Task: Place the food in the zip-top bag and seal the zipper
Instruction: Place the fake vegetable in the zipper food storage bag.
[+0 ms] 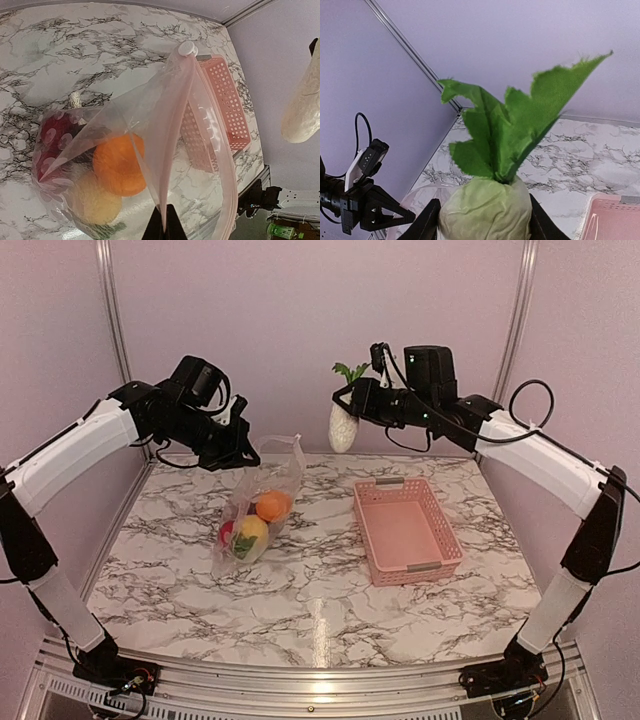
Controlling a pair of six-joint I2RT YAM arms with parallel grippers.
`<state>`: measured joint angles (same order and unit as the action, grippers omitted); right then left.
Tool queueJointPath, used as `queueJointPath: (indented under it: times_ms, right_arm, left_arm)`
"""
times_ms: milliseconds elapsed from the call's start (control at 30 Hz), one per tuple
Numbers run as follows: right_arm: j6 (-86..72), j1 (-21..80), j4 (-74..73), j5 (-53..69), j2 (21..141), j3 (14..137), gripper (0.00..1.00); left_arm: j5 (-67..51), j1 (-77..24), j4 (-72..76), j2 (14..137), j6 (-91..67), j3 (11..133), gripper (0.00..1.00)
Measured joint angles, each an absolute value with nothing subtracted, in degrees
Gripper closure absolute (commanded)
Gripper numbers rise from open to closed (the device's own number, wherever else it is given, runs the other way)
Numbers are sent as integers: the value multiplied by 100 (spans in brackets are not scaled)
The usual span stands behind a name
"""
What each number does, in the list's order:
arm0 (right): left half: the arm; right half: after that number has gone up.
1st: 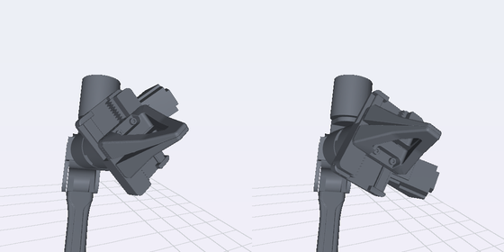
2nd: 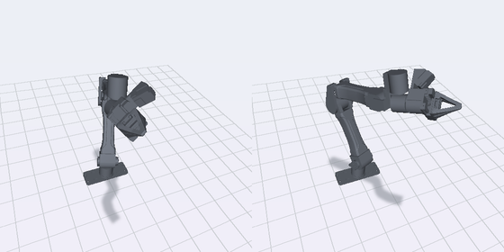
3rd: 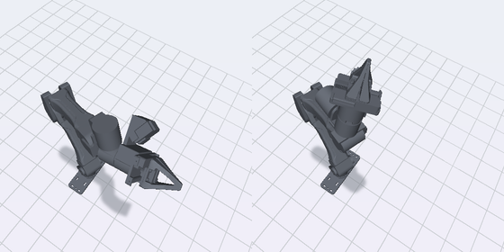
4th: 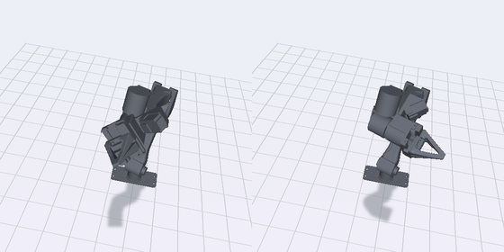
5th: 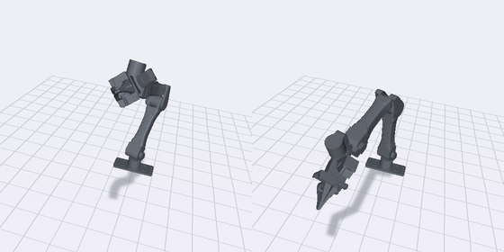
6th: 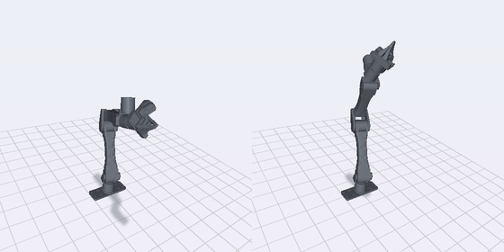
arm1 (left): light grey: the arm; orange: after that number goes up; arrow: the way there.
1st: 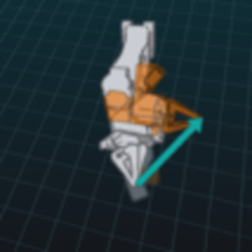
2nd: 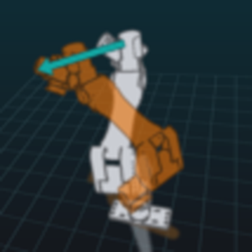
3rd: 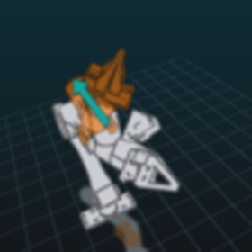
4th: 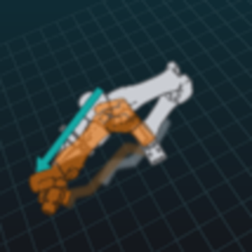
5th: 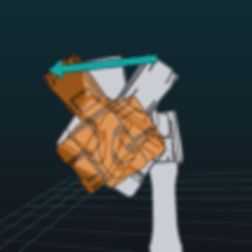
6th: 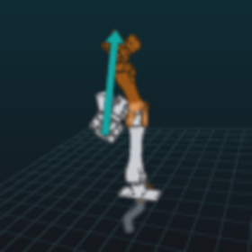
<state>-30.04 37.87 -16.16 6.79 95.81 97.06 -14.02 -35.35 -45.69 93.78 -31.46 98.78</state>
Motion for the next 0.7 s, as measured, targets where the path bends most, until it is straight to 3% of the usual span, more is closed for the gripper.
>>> queueJointPath:
  times_ms: [700]
  right_arm:
    - [-3044,4893,-244,130,10322,9784,63]
  left_arm:
    - [-1605,-3518,-4571,9450,-3216,9950,100]
